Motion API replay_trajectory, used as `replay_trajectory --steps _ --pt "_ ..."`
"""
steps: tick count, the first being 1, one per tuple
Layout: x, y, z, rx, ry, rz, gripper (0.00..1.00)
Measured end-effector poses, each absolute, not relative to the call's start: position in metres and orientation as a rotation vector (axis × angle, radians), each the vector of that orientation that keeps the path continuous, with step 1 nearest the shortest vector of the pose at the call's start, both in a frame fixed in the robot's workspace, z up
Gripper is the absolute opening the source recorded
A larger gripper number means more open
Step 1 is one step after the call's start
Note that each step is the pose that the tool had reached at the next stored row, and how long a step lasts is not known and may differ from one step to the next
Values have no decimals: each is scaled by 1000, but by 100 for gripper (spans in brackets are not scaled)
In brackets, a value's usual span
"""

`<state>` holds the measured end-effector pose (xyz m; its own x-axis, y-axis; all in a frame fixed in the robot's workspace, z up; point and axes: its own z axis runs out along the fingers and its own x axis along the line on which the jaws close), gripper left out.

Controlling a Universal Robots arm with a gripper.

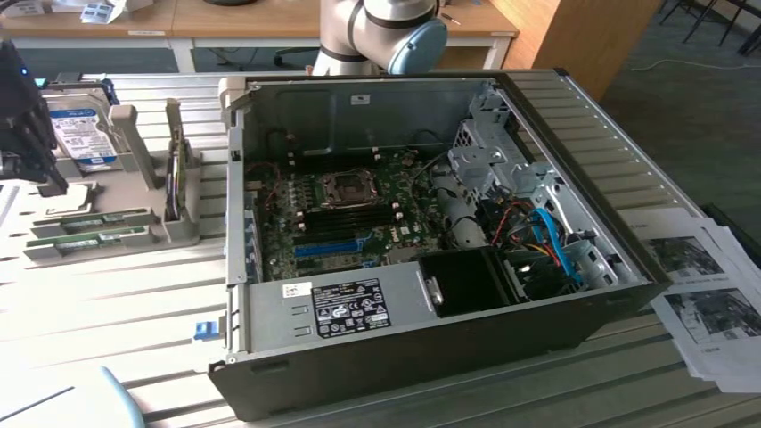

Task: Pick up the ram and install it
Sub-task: 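Pick up the ram and move it above insertion slot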

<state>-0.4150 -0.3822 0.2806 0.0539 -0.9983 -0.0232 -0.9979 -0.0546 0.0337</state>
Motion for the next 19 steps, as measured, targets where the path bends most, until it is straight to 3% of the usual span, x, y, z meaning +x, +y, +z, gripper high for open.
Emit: replay_trajectory --steps 19 --pt "-415 -382 251 2274 -2154 -63 9"
